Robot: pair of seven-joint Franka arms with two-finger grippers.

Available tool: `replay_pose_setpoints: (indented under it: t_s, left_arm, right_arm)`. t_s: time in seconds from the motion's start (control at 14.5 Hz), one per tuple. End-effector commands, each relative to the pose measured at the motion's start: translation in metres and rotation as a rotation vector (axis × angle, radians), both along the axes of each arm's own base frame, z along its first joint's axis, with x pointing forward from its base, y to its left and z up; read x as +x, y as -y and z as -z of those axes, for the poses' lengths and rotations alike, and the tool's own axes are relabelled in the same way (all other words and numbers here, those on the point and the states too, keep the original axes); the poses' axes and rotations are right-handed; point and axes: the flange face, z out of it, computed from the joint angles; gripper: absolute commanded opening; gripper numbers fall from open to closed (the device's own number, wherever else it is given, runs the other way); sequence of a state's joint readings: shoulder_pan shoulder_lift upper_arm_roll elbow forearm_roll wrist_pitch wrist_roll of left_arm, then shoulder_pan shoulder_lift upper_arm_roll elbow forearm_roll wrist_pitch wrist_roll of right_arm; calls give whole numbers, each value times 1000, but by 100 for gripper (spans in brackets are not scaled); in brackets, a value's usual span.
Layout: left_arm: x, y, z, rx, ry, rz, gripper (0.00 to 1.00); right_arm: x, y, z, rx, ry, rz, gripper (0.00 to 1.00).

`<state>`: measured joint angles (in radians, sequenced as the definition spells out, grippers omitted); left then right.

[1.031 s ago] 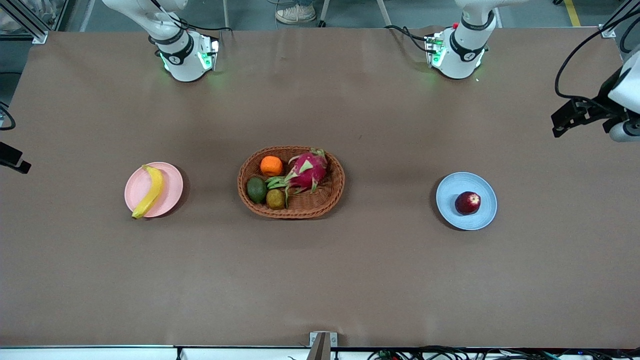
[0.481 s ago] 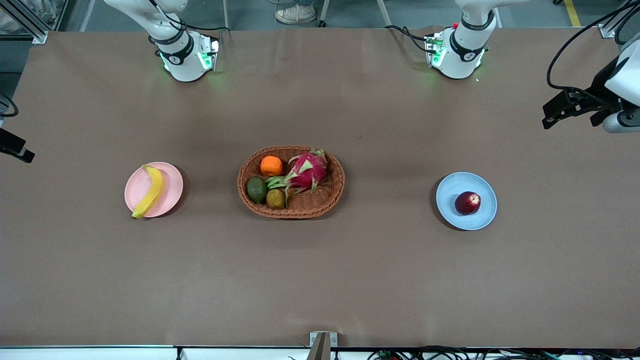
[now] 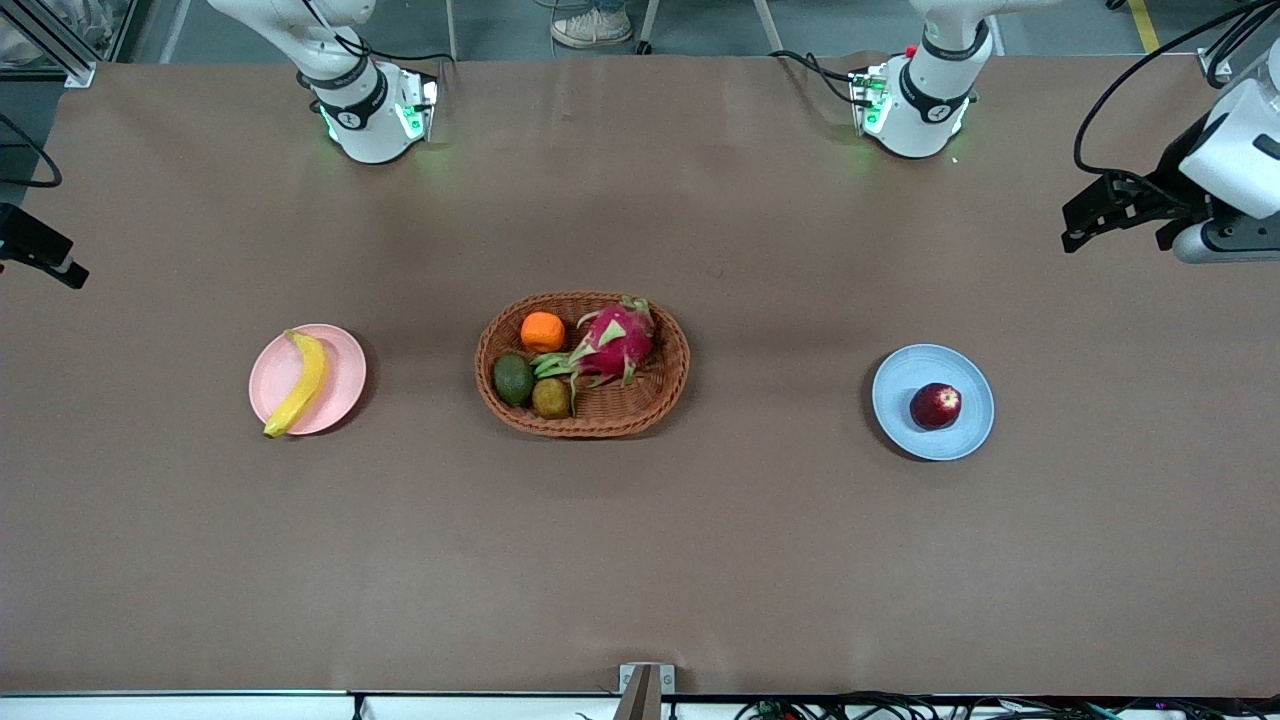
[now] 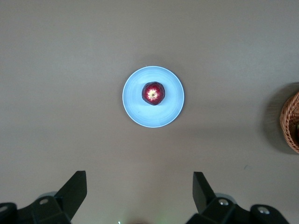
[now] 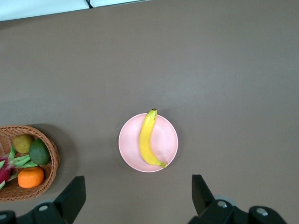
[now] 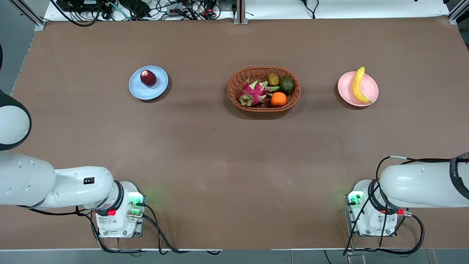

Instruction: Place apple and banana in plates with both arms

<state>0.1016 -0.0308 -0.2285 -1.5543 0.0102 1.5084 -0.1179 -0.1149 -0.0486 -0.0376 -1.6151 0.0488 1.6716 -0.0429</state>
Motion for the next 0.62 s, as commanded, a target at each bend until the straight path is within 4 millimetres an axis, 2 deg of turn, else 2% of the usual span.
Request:
replay_pose_setpoints:
  t_s: [0.0,0.21,0.55]
  left_arm:
    - [-7,4,-2,-5,-17,3,100]
    - [-6,10,-1,9,-18,10,100]
    - [-5,8,-3,10,-13,12,100]
  right_arm:
    - [-8,3,2,-43,-4,4,100]
    - [-4,-3,3,-81,-3,-10,100]
    - [-2,-3,2,-80,3,-5,100]
